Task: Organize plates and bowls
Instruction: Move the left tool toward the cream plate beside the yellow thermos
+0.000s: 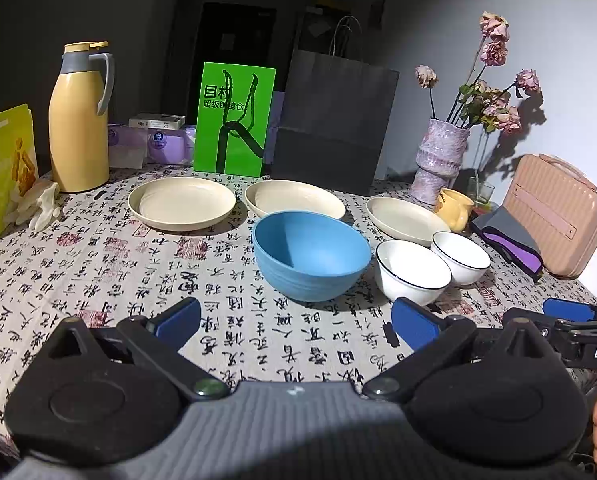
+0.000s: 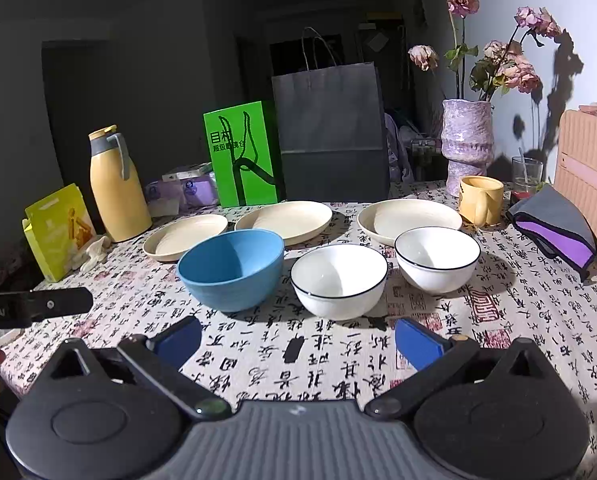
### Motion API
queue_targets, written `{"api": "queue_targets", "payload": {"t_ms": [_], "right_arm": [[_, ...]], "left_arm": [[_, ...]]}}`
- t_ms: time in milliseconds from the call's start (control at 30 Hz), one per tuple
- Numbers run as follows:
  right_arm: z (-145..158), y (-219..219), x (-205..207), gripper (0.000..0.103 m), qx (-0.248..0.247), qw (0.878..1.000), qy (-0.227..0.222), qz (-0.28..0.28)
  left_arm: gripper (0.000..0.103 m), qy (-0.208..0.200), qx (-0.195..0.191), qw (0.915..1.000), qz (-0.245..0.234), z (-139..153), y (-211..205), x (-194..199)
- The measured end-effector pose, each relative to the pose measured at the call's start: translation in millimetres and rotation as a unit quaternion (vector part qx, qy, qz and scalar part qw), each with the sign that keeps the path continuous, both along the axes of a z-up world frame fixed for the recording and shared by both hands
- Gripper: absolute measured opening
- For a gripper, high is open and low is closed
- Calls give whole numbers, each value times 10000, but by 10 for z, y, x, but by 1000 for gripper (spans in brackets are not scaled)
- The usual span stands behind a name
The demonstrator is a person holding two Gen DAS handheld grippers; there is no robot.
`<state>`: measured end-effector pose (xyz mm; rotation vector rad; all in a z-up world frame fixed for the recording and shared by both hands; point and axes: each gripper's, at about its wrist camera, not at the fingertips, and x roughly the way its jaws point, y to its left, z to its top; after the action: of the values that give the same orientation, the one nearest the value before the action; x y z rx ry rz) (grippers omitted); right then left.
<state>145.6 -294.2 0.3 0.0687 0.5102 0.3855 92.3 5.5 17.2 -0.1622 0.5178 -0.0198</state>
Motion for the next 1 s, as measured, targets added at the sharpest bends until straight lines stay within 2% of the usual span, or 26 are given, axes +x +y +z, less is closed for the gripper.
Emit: {"api": "queue_targets", "payload": {"t_ms": [667,1000], "right_arm": [[54,240,699,103,109,9996,41,272],[128,539,1171,103,58,9991,131,394]], "left_arm": [[103,41,-187,9998,77,72,275,606],[103,59,-261,9992,284,145,515,966]]}}
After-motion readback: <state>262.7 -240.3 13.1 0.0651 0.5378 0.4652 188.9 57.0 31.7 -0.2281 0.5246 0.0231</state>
